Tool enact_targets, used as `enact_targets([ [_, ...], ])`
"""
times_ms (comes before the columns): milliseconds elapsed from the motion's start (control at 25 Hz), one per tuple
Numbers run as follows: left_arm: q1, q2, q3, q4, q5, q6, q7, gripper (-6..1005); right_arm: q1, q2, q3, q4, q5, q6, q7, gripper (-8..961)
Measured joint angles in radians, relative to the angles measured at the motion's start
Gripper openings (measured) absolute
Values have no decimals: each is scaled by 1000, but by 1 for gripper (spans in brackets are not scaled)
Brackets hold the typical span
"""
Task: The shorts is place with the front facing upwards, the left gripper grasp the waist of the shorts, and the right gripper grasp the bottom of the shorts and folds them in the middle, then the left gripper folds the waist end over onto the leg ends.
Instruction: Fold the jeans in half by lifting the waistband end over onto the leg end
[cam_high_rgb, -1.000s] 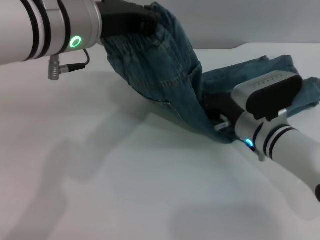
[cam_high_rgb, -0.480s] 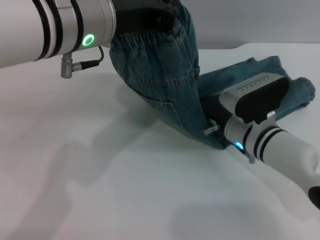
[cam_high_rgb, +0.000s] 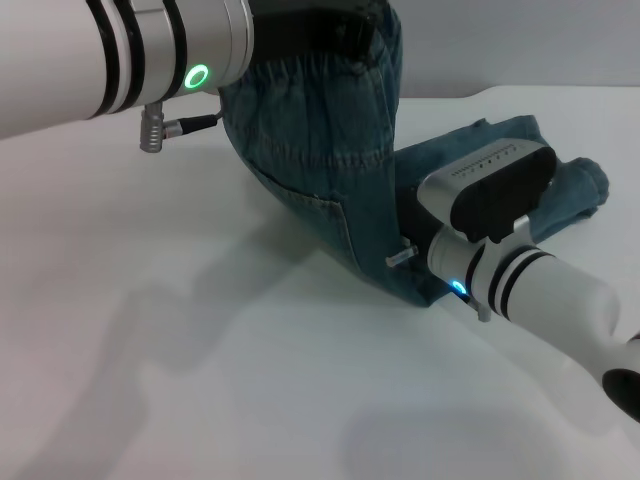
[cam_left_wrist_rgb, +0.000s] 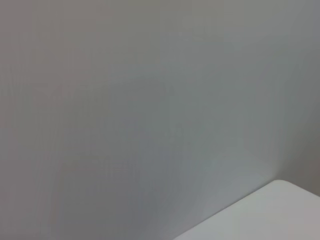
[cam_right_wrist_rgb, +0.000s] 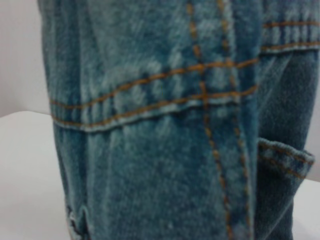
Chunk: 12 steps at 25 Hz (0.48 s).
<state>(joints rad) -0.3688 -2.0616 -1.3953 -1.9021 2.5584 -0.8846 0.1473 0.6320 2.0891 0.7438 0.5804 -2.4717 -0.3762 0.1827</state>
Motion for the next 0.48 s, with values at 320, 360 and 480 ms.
enact_targets([
  [320,-1,1,0,0,-10,11,1,58,17,0,-26,0,1,-2,17,0],
  [360,-1,1,0,0,-10,12,1,58,17,0,-30,2,1,-2,20,0],
  [480,-3,2,3,2,-11,19,1,58,23,0,-58,5,1,-7,42,0],
])
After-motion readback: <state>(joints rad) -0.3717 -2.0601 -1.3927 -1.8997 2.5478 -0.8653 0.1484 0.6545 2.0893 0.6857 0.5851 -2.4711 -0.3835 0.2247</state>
